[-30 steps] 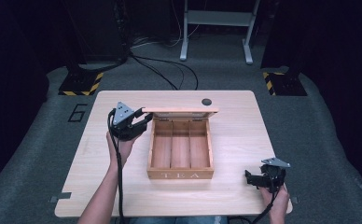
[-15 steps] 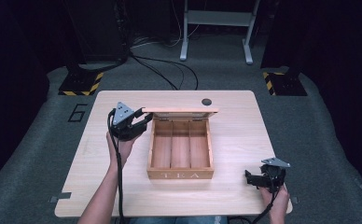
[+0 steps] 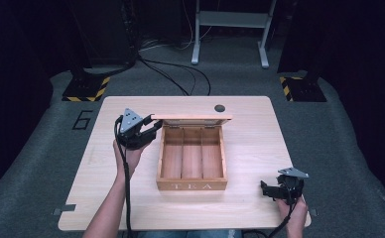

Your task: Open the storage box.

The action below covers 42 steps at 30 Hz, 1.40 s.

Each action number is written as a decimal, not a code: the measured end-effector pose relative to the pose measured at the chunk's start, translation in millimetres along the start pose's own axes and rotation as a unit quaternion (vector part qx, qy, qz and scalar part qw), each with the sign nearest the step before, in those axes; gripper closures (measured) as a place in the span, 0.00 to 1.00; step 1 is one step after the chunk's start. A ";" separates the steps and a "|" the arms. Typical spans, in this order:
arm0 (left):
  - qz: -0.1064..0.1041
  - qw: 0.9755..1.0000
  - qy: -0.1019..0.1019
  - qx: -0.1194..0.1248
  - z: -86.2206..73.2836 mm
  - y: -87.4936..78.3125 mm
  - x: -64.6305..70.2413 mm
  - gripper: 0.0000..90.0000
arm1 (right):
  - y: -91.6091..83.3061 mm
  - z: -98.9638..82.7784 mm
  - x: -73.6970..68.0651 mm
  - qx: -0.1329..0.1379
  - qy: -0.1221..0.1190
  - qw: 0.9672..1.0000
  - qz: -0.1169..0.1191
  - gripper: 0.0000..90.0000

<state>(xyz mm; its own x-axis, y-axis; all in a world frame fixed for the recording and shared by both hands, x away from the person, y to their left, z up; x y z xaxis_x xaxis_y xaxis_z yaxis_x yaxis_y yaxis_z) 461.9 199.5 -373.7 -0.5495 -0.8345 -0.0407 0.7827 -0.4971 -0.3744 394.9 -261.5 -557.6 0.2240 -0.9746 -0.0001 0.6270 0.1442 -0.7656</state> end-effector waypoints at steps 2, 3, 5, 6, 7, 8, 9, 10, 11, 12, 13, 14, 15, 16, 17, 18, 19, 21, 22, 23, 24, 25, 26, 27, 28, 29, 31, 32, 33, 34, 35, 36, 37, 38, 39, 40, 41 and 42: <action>0.000 1.000 0.000 0.000 0.0 0.0 0.0 0.67 | 0.0 0.0 0.0 0.000 0.000 1.000 0.000 0.00; -0.001 1.000 0.000 -0.001 -0.1 -0.2 0.2 0.67 | 0.0 0.0 0.0 0.000 0.000 1.000 0.000 0.00; -0.001 1.000 -0.001 -0.001 0.0 -0.2 0.3 0.67 | 0.0 0.0 0.0 0.000 0.000 1.000 0.000 0.00; -0.001 1.000 -0.001 -0.001 0.1 -0.2 0.2 0.67 | 0.0 0.0 0.0 0.000 0.000 1.000 0.000 0.00; -0.001 1.000 -0.001 -0.001 0.1 -0.1 0.2 0.67 | 0.0 0.0 0.0 0.000 0.000 1.000 0.000 0.00; -0.001 1.000 -0.001 -0.001 0.2 -0.1 0.2 0.67 | 0.0 0.0 0.0 0.000 0.000 1.000 0.000 0.00; -0.001 1.000 0.000 -0.001 0.3 -0.1 0.1 0.67 | 0.0 0.0 0.0 0.000 0.000 1.000 0.000 0.00; -0.001 1.000 0.000 -0.002 0.4 -0.3 0.1 0.67 | 0.0 0.0 0.0 0.000 0.000 1.000 0.000 0.00; 0.000 1.000 0.000 -0.002 0.4 -0.4 0.1 0.67 | 0.0 0.0 0.0 0.000 0.000 1.000 0.000 0.00; 0.000 1.000 0.000 -0.002 0.4 -0.4 0.2 0.67 | 0.0 0.0 0.0 0.000 0.000 1.000 0.000 0.00; 0.000 1.000 0.000 -0.003 0.5 -0.5 0.2 0.67 | 0.0 0.0 0.0 0.000 0.000 1.000 0.000 0.00; 0.000 1.000 0.000 -0.003 0.6 -0.5 0.2 0.67 | 0.0 0.0 0.0 0.000 0.000 1.000 0.000 0.00; 0.000 1.000 0.000 -0.003 0.6 -0.5 0.2 0.67 | 0.0 0.0 0.0 0.000 0.000 1.000 0.000 0.00; 0.000 1.000 0.000 -0.003 0.6 -0.6 0.2 0.67 | 0.0 0.0 0.0 0.000 0.000 1.000 0.000 0.00; 0.000 1.000 0.000 -0.003 0.6 -0.6 0.2 0.67 | 0.0 0.0 0.0 0.000 0.000 1.000 0.000 0.00; 0.001 1.000 0.000 -0.003 0.6 -0.5 0.2 0.67 | 0.0 0.0 0.0 0.000 0.000 1.000 0.000 0.00; 0.000 1.000 0.000 -0.003 0.7 -0.5 0.2 0.67 | 0.0 0.0 0.0 0.000 0.000 1.000 0.000 0.00; 0.001 1.000 0.000 -0.003 0.8 -0.5 0.2 0.67 | 0.0 0.0 0.0 0.000 0.000 1.000 0.000 0.00; 0.002 1.000 0.001 -0.002 1.0 -0.4 -0.1 0.67 | 0.0 0.0 0.0 0.000 0.000 1.000 0.000 0.00; 0.002 1.000 0.001 -0.002 1.0 -0.4 0.0 0.67 | 0.0 0.0 0.0 0.000 0.000 1.000 0.000 0.00; 0.002 1.000 0.002 -0.002 1.0 -0.4 0.0 0.67 | 0.0 0.0 0.0 0.000 0.000 1.000 0.000 0.00; 0.002 1.000 0.002 -0.003 1.0 -0.5 0.0 0.68 | 0.0 0.0 0.0 0.000 0.000 1.000 0.000 0.00; 0.002 1.000 0.002 -0.002 1.0 -0.5 0.0 0.68 | 0.0 0.0 0.0 0.000 0.000 1.000 0.000 0.00; 0.002 1.000 0.001 -0.002 1.0 -0.4 0.0 0.67 | 0.0 0.0 0.0 0.000 0.000 1.000 0.000 0.00; 0.002 1.000 0.002 -0.002 1.0 -0.4 0.0 0.68 | 0.0 0.0 0.0 0.000 0.000 1.000 0.000 0.00; 0.002 1.000 0.002 -0.002 1.1 -0.4 -0.1 0.68 | 0.0 0.0 0.0 0.000 0.000 1.000 0.000 0.00; 0.002 1.000 0.002 -0.001 1.2 -0.3 -0.1 0.68 | 0.0 0.0 0.0 0.000 0.000 1.000 0.000 0.00; 0.002 1.000 0.002 -0.002 1.2 -0.3 -0.2 0.68 | 0.0 0.0 0.0 0.000 0.000 1.000 0.000 0.00; 0.002 1.000 0.003 -0.002 1.3 -0.3 -0.2 0.68 | 0.0 0.0 0.0 0.000 0.000 1.000 0.000 0.00; 0.002 1.000 0.003 -0.002 1.3 -0.3 -0.2 0.68 | 0.0 0.0 0.0 0.000 0.000 1.000 0.000 0.00; 0.002 1.000 0.004 -0.003 1.5 -0.4 -0.3 0.68 | 0.0 0.0 0.0 0.000 0.000 1.000 0.000 0.00; 0.002 1.000 0.004 -0.004 1.6 -0.4 -0.3 0.68 | 0.0 0.0 0.0 0.000 0.000 1.000 0.000 0.00; 0.002 1.000 0.004 -0.003 1.7 -0.3 -0.3 0.68 | 0.0 0.0 0.0 0.000 0.000 1.000 0.000 0.00; 0.002 1.000 0.004 -0.003 1.7 -0.3 -0.3 0.68 | 0.0 0.0 0.0 0.000 0.000 1.000 0.000 0.00; 0.002 1.000 0.004 -0.004 1.8 -0.3 -0.3 0.68 | 0.0 0.0 0.0 0.000 0.000 1.000 0.000 0.00; 0.002 1.000 0.003 -0.004 1.9 -0.3 -0.4 0.68 | 0.0 0.0 0.0 0.000 0.000 1.000 0.000 0.00; 0.001 1.000 0.004 -0.004 2.0 -0.2 -0.5 0.68 | 0.0 0.0 0.0 0.000 0.000 1.000 0.000 0.00; 0.002 1.000 0.003 -0.003 2.1 0.0 -0.5 0.68 | 0.0 0.0 0.0 0.000 0.000 1.000 0.000 0.00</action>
Point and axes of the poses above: each handheld gripper's, and its own axes: y roughly forward along the jaws, z roughly out of its top, x roughly to its right, the point moved 4 cm from there along y, roughly forward along the jaws, and after that the axes turned 6 degrees about -x, right-handed, at the moved point
